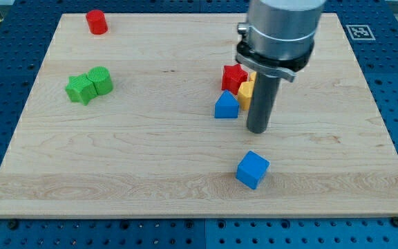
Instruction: Place the blue triangle towards the bottom of the red circle
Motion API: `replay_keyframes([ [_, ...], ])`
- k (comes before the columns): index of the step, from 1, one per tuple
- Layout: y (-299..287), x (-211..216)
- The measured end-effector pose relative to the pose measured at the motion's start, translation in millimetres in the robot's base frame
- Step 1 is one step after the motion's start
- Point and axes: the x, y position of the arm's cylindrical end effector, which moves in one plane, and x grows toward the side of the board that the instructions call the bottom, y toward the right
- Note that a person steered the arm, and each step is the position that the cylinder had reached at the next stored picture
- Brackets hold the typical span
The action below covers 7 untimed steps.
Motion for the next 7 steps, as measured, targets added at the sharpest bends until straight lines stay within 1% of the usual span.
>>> replay_keyframes([
  [1, 1, 0],
  [2, -9, -14],
  [5, -73, -35],
  [6, -95, -52],
  [7, -91, -64],
])
